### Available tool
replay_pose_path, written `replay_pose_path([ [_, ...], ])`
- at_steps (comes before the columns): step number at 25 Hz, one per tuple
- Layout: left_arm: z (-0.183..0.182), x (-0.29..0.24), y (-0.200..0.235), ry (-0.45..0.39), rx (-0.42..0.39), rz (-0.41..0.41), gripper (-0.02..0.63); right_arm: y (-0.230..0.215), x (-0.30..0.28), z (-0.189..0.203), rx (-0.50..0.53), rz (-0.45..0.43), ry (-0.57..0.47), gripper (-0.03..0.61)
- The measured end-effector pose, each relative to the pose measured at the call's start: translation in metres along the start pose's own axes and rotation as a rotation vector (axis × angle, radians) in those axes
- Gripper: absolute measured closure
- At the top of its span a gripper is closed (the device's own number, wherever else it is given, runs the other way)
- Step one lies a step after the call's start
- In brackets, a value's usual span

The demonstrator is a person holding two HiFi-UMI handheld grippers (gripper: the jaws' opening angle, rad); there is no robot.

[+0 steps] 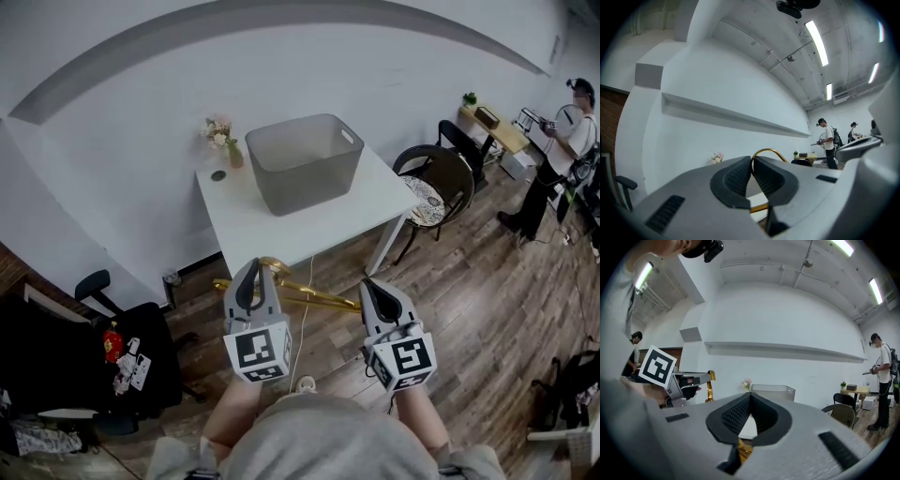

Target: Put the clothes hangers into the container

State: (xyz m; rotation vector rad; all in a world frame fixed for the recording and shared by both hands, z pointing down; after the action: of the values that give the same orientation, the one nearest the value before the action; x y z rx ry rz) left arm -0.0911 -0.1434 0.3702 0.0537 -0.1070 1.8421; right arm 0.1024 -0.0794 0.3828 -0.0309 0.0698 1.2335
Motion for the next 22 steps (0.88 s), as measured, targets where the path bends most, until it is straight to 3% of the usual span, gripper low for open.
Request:
replay_pose_path([
  [5, 0.008, -0.03, 0.012, 0.003, -0.005, -0.001, 0.594, -0.005, -0.031, -0.001, 0.0, -0.001, 0.038, 0.575],
  [22, 0.005, -0.099, 0.028, -0.022, -0.018, 0.005, 0.594, -0.024, -0.085, -0.004, 0.004, 0.014, 0.002, 0.575],
])
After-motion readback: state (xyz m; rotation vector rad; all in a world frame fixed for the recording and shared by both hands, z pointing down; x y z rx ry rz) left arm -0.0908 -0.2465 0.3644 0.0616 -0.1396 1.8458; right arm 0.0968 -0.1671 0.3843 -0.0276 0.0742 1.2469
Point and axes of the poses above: the fingertips, and each gripper's own axes: x backward along the fingers, y to its left, z out of its underside, the point moved 3 cm from there along x, backward along the fingers, and after that the axes turned 3 degrees about -x, right-handed, at the moved point
